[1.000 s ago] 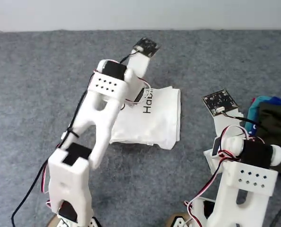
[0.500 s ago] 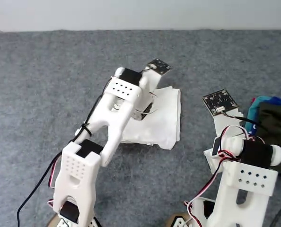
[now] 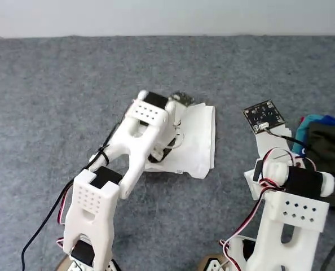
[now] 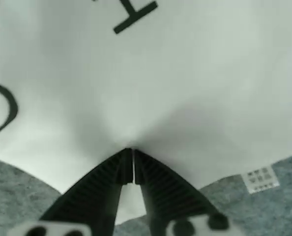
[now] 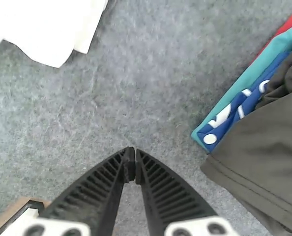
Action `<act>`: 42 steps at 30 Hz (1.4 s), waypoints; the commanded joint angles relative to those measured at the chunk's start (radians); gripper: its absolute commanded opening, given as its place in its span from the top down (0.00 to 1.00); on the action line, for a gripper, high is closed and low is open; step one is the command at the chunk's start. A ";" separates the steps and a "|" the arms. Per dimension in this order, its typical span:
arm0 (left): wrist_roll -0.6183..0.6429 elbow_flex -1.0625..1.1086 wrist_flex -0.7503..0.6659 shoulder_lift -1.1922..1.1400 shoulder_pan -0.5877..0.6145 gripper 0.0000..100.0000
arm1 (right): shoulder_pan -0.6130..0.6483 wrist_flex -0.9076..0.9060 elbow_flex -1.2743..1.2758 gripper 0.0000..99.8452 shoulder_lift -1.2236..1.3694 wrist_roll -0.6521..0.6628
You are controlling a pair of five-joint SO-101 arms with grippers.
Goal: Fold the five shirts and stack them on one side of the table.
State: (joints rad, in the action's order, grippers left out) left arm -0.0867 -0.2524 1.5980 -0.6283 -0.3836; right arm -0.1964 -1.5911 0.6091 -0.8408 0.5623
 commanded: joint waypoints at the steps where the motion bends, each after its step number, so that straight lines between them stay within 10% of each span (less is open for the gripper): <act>1: 0.012 0.036 -0.040 0.061 0.035 0.99 | -0.004 0.025 0.017 0.99 -0.007 -0.005; 16: 0.063 -0.162 0.157 0.483 0.361 0.99 | 0.191 0.246 -0.048 0.99 0.236 -0.052; 42: 0.055 0.159 0.153 0.997 0.838 0.99 | 0.414 0.337 -1.066 0.84 1.340 -0.328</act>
State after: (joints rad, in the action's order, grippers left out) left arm -0.0284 -0.0913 1.7407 0.3399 0.4312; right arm 0.2056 -1.2551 -0.3560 0.4772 0.2478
